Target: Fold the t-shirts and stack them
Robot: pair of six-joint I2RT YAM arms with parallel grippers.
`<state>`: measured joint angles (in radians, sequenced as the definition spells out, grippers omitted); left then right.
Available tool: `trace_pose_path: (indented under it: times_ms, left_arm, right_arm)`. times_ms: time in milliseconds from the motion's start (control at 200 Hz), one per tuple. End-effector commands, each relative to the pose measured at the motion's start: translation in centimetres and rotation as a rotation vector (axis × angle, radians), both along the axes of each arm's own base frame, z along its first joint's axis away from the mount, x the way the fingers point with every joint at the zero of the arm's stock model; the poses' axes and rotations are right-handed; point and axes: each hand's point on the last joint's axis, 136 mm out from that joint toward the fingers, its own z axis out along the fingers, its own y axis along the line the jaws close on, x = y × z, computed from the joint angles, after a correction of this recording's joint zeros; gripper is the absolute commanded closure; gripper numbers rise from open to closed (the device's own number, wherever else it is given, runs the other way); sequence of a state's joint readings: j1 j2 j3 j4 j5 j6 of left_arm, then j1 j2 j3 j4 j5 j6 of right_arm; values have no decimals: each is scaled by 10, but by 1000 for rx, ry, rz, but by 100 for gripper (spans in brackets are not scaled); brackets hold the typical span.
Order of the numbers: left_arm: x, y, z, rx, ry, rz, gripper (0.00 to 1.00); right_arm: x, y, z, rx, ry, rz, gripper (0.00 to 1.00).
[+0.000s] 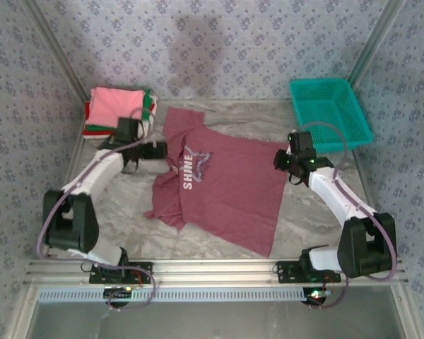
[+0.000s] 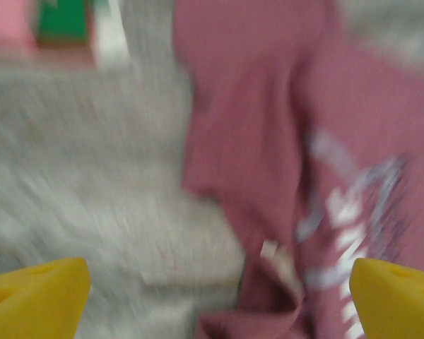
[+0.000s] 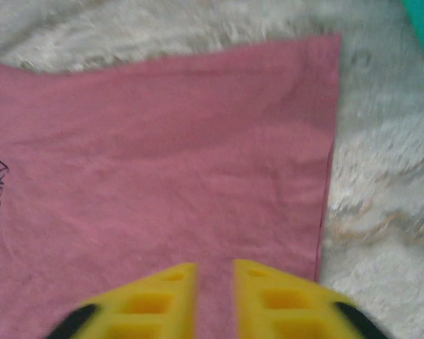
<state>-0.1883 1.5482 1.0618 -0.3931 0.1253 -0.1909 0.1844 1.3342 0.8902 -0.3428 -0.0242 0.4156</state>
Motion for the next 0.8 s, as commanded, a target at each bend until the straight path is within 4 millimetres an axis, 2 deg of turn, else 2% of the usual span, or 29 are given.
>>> trace_pose_path:
  times_ms: [0,55,170,270,330,370,475,520,665,794]
  left_arm:
    - [-15,-24,-25,-81,77,-35,8]
    - [-18,-35,-37,-60,95,-67,8]
    - [-22,-47,-57,-20,126,-94,8]
    - [-22,-42,-71,13,138,-77,13]
    - [-22,-41,-75,23,144,-78,22]
    - [-22,-40,-77,28,146,-78,31]
    - [-19,-29,-81,44,150,-35,75]
    - [-19,-25,-81,46,149,-14,88]
    - [-22,-1,-72,93,145,94,100]
    - [-33,24,-66,38,165,229,100]
  right_arm:
    - [0,13,-23,93,61,3,90]
    - [1,12,-35,105,85,-21,100]
    - [4,6,-57,110,126,-84,100]
    - [7,0,-67,114,128,-131,100]
    - [8,-3,-72,115,135,-151,100]
    - [9,-6,-77,110,144,-166,100]
    - [11,-10,-89,137,169,-191,100]
    - [12,-11,-93,158,174,-218,100]
    - [14,-15,-104,152,204,-253,100]
    - [10,-26,-111,137,225,-307,100]
